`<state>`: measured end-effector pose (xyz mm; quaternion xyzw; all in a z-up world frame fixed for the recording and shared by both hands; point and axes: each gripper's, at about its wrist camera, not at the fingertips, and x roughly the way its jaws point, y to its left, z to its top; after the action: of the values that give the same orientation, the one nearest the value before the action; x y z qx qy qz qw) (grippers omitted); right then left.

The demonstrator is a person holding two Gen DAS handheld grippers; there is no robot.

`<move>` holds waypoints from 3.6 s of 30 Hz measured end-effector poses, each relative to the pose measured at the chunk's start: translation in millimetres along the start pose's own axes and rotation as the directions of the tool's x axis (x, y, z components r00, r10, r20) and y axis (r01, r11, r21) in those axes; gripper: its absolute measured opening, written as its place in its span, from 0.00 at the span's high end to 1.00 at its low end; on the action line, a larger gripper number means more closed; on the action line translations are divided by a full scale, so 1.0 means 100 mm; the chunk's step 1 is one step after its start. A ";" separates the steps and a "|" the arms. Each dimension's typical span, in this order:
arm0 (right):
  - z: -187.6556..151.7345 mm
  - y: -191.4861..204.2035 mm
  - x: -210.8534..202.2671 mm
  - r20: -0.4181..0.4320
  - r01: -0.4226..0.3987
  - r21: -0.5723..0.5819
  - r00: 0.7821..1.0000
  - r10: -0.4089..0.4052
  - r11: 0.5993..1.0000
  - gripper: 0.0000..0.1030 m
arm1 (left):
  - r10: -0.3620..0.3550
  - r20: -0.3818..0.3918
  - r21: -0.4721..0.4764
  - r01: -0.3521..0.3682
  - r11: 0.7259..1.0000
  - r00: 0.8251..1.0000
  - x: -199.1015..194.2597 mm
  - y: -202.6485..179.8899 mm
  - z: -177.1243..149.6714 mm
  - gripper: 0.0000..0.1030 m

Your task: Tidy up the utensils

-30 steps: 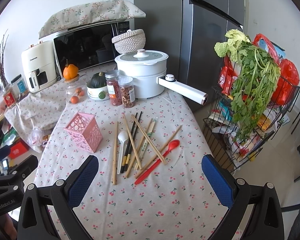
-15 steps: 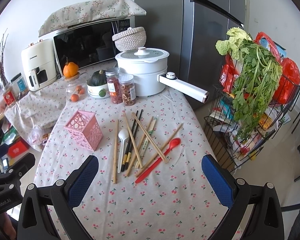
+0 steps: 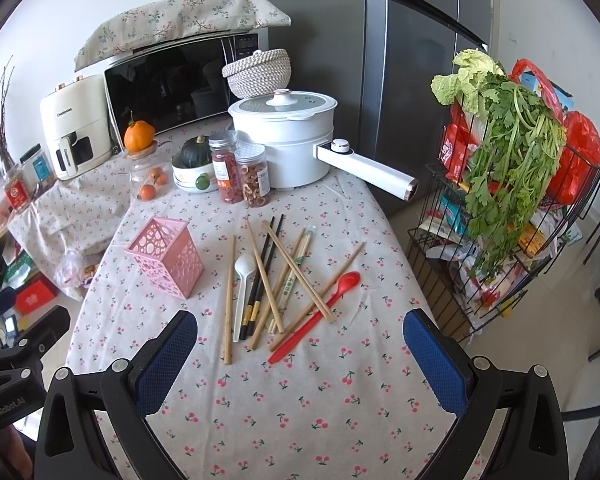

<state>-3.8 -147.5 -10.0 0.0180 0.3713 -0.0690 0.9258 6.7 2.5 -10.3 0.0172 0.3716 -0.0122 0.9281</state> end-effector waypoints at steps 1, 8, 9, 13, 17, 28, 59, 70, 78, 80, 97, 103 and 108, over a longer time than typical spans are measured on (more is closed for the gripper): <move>0.00 0.00 0.01 -0.001 0.001 -0.003 1.000 -0.001 1.000 0.00 | -0.005 -0.002 -0.001 0.005 1.000 1.000 0.01 0.00 -0.01 0.01; 0.07 -0.11 0.08 0.009 -0.031 -0.006 0.999 0.031 1.000 0.00 | -0.046 -0.048 0.024 0.048 0.999 0.998 0.25 -0.06 0.00 0.01; 0.09 -0.14 0.12 -0.006 -0.048 -0.003 0.999 0.048 0.999 0.00 | -0.055 -0.052 0.030 0.057 0.998 0.997 0.29 -0.08 0.01 0.01; 0.12 -0.27 0.34 -0.092 -0.093 0.018 0.991 0.094 0.996 0.00 | -0.069 -0.111 0.056 0.075 0.996 0.991 0.49 -0.16 0.08 0.01; 0.15 -0.44 0.62 -0.187 -0.089 0.065 0.977 0.099 0.994 0.00 | -0.154 -0.205 0.005 0.158 0.987 0.967 0.70 -0.21 0.21 0.01; 0.16 -0.88 1.02 -0.321 -0.040 0.209 0.941 0.107 0.977 0.00 | -0.208 -0.333 -0.018 0.215 0.976 0.920 1.53 -0.81 0.67 0.66; 0.16 -1.10 0.93 -0.290 -0.097 0.273 0.940 0.178 0.957 0.00 | -0.006 -0.470 -0.011 0.002 1.000 0.883 2.83 -1.20 0.66 0.94; 0.24 -1.05 1.30 -0.294 -0.193 0.405 0.898 0.328 0.894 0.31 | -0.240 -0.310 0.008 0.254 0.967 0.920 1.54 -0.99 0.60 0.94; 0.37 -0.53 1.68 -0.310 -0.255 0.312 0.883 0.352 0.915 0.39 | -0.354 -0.190 0.005 0.362 0.932 0.916 0.91 -0.26 0.49 0.94; 0.44 -0.38 1.81 -0.311 -0.269 0.269 0.884 0.348 0.925 0.41 | -0.376 -0.164 -0.009 0.379 0.925 0.912 0.83 -0.09 0.44 0.94; 0.91 0.64 3.15 -0.381 -0.250 -0.011 0.896 0.227 0.968 0.84 | -0.329 -0.062 -0.087 0.323 0.942 0.942 0.81 0.74 0.44 0.94; 0.82 0.73 3.23 -0.412 -0.187 -0.070 0.900 0.142 0.980 0.93 | -0.334 -0.065 -0.095 0.327 0.940 0.940 0.82 0.76 0.45 0.94; 0.82 0.70 2.82 -0.324 -0.202 -0.078 0.931 0.167 0.976 0.94 | -0.340 -0.031 -0.090 0.336 0.937 0.940 0.69 0.77 0.50 0.94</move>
<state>263.8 -117.1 -145.8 0.0128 0.5143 0.0424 0.8565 93.2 77.0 -20.2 -0.0856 0.3906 -0.1554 0.9033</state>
